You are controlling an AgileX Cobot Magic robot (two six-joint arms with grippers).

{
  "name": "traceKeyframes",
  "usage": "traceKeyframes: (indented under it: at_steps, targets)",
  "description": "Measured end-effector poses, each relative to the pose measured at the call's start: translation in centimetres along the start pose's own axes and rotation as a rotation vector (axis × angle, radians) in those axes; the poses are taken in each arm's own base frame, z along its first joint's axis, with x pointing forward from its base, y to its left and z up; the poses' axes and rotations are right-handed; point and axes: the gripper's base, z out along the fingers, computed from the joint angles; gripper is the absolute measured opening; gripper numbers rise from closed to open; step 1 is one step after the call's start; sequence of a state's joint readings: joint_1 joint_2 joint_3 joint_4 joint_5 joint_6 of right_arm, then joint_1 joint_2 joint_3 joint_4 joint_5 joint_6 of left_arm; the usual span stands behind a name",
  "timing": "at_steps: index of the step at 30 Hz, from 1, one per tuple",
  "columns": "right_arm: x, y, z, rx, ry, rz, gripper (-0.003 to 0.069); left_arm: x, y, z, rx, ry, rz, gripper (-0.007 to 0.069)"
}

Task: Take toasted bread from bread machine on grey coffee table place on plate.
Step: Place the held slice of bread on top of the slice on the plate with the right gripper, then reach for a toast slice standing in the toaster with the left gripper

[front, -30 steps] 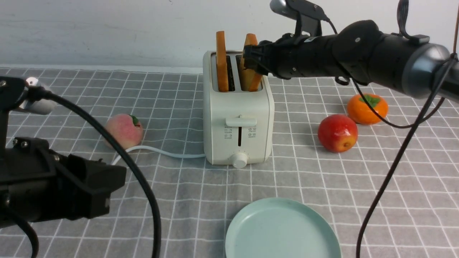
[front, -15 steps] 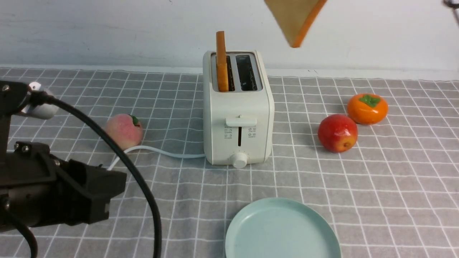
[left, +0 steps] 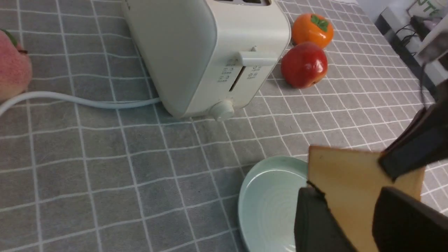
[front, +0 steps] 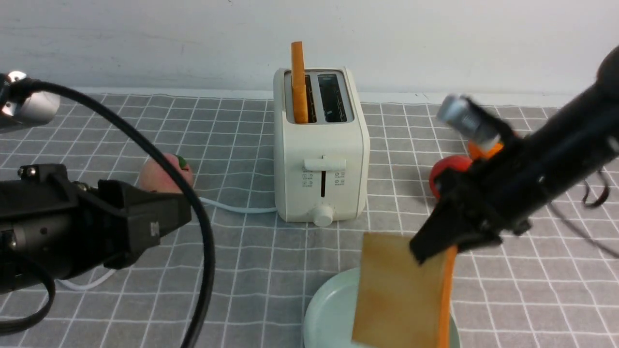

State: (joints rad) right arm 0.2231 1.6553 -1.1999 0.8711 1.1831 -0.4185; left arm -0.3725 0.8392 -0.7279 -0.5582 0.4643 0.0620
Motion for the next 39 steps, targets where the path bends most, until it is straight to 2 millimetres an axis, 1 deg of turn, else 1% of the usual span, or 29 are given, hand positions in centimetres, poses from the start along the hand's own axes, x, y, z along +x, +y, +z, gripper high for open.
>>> traceKeyframes:
  at_steps: [1, 2, 4, 5, 9, 12, 16, 17, 18, 19, 20, 21, 23, 24, 27, 28, 29, 30, 31, 33, 34, 35, 36, 38, 39]
  targets:
    - [0.5, -0.2, 1.1, -0.018, 0.005, -0.01, 0.011, 0.0, 0.0, 0.0, 0.005, 0.0, -0.009, 0.0244]
    - [0.5, -0.1, 1.2, -0.022, 0.0, -0.016, 0.011, 0.0, -0.1, 0.0, 0.006, 0.0, -0.012, 0.0244]
    - [1.1, -0.8, 3.0, -0.022, -0.008, -0.008, 0.011, 0.0, -0.1, 0.0, 0.01, 0.0, -0.019, 0.0244]
    - [1.2, -1.3, 3.5, -0.011, -0.012, 0.001, 0.011, 0.0, -0.1, 0.0, 0.01, 0.0, -0.02, 0.0244]
    - [1.5, -2.7, 4.5, 0.037, -0.012, 0.039, 0.0111, 0.1, -0.1, 0.0, 0.011, 0.006, -0.021, 0.0244]
    - [1.4, -3.1, 4.6, 0.068, -0.015, 0.047, 0.0126, 0.2, -0.1, 0.0, 0.012, 0.019, -0.021, 0.0244]
    - [1.2, -3.5, 4.5, 0.111, -0.039, 0.049, 0.0238, 0.5, -0.1, 0.0, 0.015, 0.059, -0.021, 0.0244]
    - [1.2, -3.5, 4.5, 0.115, -0.039, 0.046, 0.0278, 0.6, -0.1, 0.0, 0.015, 0.064, -0.019, 0.0244]
    - [1.2, -3.5, 4.5, 0.117, -0.039, 0.043, 0.0294, 0.6, -0.1, 0.0, 0.015, 0.064, -0.018, 0.0244]
    - [1.2, -3.2, 4.1, 0.126, -0.047, 0.022, 0.0362, 0.5, -0.1, 0.0, 0.015, 0.061, -0.011, 0.0244]
    - [1.2, -2.9, 3.7, 0.132, -0.055, 0.002, 0.0395, 0.5, -0.1, 0.0, 0.013, 0.053, 0.001, 0.0244]
    - [1.0, -2.3, 2.9, 0.145, -0.077, -0.035, 0.0444, 0.3, -0.1, 0.1, 0.009, 0.036, 0.017, 0.0244]
    - [0.5, -0.8, 1.3, 0.163, -0.126, -0.104, 0.0508, -0.3, -0.1, 0.3, 0.003, 0.012, 0.034, 0.0253]
    - [0.3, 0.3, 0.0, 0.179, -0.16, -0.156, 0.0544, -0.9, -0.2, 0.6, -0.002, 0.005, 0.039, 0.0262]
    - [0.2, 3.4, -3.3, 0.194, -0.251, -0.261, 0.0596, -3.3, -1.1, 1.8, 0.003, -0.006, 0.008, 0.0317]
    - [0.3, 4.0, -4.0, 0.195, -0.27, -0.282, 0.0601, -3.7, -1.2, 2.4, -0.001, 0.006, 0.0, 0.0332]
    - [0.5, 5.1, -5.2, 0.194, -0.304, -0.312, 0.0605, -4.7, -1.5, 2.9, 0.001, 0.006, -0.004, 0.0359]
    - [1.0, 6.3, -6.4, 0.195, -0.347, -0.348, 0.0604, -5.5, -1.6, 4.1, -0.009, 0.034, 0.0, 0.0388]
    - [1.4, 7.1, -7.2, 0.195, -0.374, -0.369, 0.0601, -6.4, -1.9, 4.7, -0.009, 0.043, 0.013, 0.0415]
    - [2.7, 8.5, -9.1, 0.219, -0.426, -0.427, 0.0583, -7.8, -2.0, 7.2, -0.025, 0.12, 0.047, 0.0463]
    - [2.8, 8.6, -9.2, 0.223, -0.43, -0.432, 0.0581, -8.3, -2.3, 7.3, -0.021, 0.115, 0.055, 0.0472]
    - [3.4, 9.1, -9.9, 0.237, -0.447, -0.453, 0.057, -8.8, -2.3, 8.5, -0.027, 0.15, 0.064, 0.0486]
    - [4.2, 9.4, -10.7, 0.279, -0.455, -0.478, 0.0554, -10.4, -2.8, 10.0, -0.022, 0.191, 0.085, 0.0509]
    - [4.9, 9.6, -11.3, 0.317, -0.463, -0.483, 0.0543, -11.4, -2.8, 12.1, -0.024, 0.229, 0.095, 0.0522]
    - [5.0, 9.6, -11.5, 0.326, -0.466, -0.481, 0.0541, -11.9, -3.0, 12.2, -0.019, 0.225, 0.1, 0.0524]
